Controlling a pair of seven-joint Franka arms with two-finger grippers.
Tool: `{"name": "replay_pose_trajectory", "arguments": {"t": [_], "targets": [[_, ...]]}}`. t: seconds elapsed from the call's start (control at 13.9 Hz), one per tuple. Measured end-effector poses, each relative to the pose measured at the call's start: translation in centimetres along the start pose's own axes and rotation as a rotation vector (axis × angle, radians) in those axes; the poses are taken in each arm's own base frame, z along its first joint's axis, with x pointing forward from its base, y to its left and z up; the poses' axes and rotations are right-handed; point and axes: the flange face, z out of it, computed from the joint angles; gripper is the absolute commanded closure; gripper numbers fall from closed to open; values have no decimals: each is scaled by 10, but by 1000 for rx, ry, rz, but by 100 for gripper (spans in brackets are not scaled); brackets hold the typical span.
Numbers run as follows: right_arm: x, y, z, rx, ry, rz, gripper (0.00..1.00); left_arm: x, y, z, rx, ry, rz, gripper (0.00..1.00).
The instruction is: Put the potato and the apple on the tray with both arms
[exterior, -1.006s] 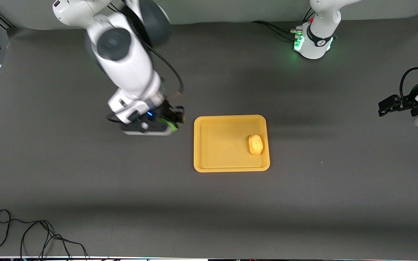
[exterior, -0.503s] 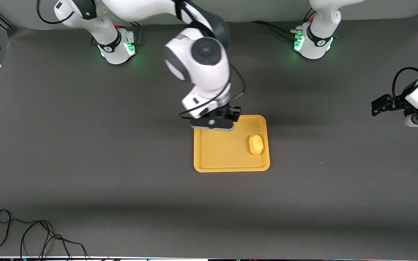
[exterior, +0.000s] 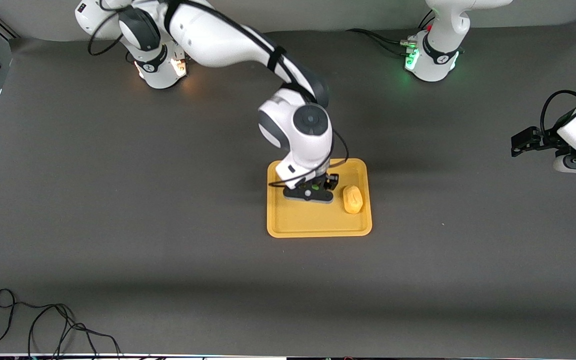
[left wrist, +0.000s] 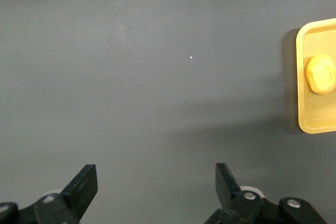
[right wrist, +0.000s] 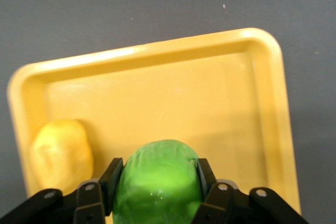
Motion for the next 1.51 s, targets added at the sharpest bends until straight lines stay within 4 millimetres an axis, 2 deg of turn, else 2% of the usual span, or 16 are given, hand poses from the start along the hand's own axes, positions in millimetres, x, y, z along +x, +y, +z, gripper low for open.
{"name": "replay_pose_trajectory", "arguments": {"t": [0.22, 0.43, 0.5, 0.57, 0.65, 0.79, 0.93, 1.01, 1.15, 1.29, 1.51], "targets": [[-4, 0, 46, -5, 6, -6, 60, 1, 8, 0, 0, 0, 15, 1], [-5, 1, 60, -11, 4, -8, 60, -2, -9, -1, -4, -2, 8, 1], [-5, 1, 61, -12, 4, -8, 42, -4, -14, -1, -6, -8, 17, 0], [-6, 1, 62, -13, 4, -9, 8, -5, -15, -1, -7, -10, 24, 0], [-6, 1, 64, -13, 4, -9, 0, -5, -13, -1, -8, -9, 31, 1], [-6, 1, 67, -13, 4, -9, 0, -4, -8, -2, -7, -9, 40, 0], [-4, -1, 62, -5, 11, -9, 0, -4, -7, -2, -7, -9, 42, 0], [-2, -2, 51, -2, 15, -8, 0, -4, -7, -2, -7, -9, 42, 0], [7, -2, 5, -3, 19, 1, 0, -3, -5, -1, -7, -10, 45, 0], [18, 8, -73, -5, 13, 21, 0, -3, -4, -1, -7, -10, 47, 0], [37, 50, -187, -6, -1, 33, 0, -2, -2, -2, -7, -9, 51, 0]]}}
